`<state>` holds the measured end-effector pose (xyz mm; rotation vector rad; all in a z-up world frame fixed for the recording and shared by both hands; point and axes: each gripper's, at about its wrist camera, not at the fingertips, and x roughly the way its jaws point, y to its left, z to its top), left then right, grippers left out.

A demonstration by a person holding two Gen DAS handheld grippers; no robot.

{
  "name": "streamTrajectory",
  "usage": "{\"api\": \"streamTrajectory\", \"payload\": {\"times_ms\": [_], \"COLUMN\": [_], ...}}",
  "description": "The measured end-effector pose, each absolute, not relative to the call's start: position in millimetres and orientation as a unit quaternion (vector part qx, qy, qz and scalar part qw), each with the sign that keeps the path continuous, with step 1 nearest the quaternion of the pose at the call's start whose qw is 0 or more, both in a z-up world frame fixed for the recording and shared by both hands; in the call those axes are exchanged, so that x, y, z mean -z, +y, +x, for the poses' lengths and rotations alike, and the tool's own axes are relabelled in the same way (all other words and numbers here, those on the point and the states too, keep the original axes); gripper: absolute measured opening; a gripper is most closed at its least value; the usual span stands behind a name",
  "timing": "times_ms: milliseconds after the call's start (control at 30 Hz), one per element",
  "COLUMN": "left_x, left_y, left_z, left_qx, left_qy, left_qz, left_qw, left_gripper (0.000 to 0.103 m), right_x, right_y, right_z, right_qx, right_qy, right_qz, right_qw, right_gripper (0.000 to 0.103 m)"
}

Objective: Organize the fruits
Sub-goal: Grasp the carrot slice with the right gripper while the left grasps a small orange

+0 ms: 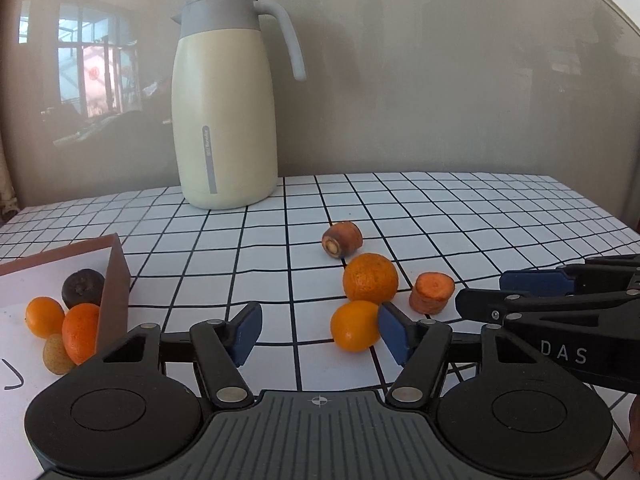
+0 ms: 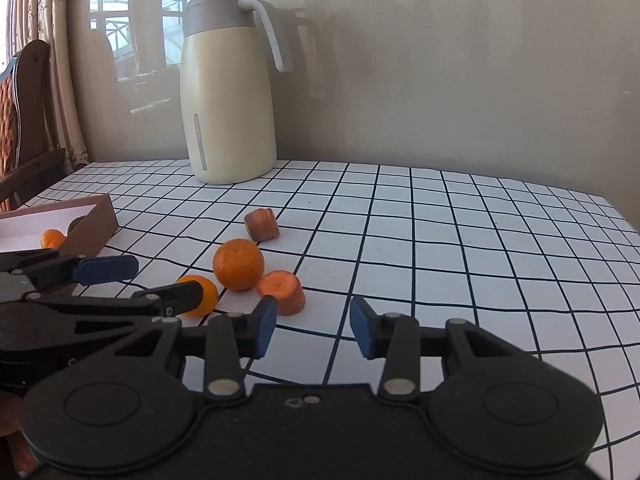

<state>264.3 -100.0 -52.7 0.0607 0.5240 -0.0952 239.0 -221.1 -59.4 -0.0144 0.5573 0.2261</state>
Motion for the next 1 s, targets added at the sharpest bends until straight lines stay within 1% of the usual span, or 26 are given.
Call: {"api": "streamTrajectory", "payload": {"times_ms": [100,233,600,633,667,700,733,1000], "left_x": [52.2,51.6,60.1,60.1,60.7,61.3,61.9,61.7], "left_y": [-91.5,-82.3,-105.6,-107.2,-107.3,-106.9,-107.2,-92.6], "left_z": [268.2,266.6,268.3,269.4,270.7,272.3,273.8,271.9], "left_qx": [0.040,0.052,0.092,0.092,0.093,0.094,0.095,0.058], "left_qy": [0.253,0.264,0.291,0.293,0.296,0.301,0.305,0.301], "left_qz": [0.023,0.003,0.017,0.017,0.016,0.014,0.016,0.029], "left_qw": [0.966,0.963,0.952,0.952,0.950,0.949,0.947,0.952], "left_gripper": [0.065,0.065,0.065,0.064,0.059,0.050,0.048,0.048], "right_x": [59.1,58.7,56.8,57.0,57.1,57.5,58.0,61.4], "right_y": [-217.6,-211.9,-231.6,-232.7,-233.1,-232.9,-232.3,-210.3], "right_z": [243.1,243.8,237.3,238.1,238.9,239.4,239.9,246.3], "right_qx": [-0.125,-0.131,-0.113,-0.112,-0.113,-0.113,-0.114,-0.126], "right_qy": [0.280,0.284,0.278,0.279,0.280,0.281,0.283,0.288], "right_qz": [0.000,-0.005,0.017,0.020,0.021,0.021,0.020,-0.010], "right_qw": [0.952,0.950,0.954,0.953,0.953,0.953,0.952,0.949], "right_gripper": [0.032,0.031,0.033,0.033,0.033,0.033,0.033,0.032]}}
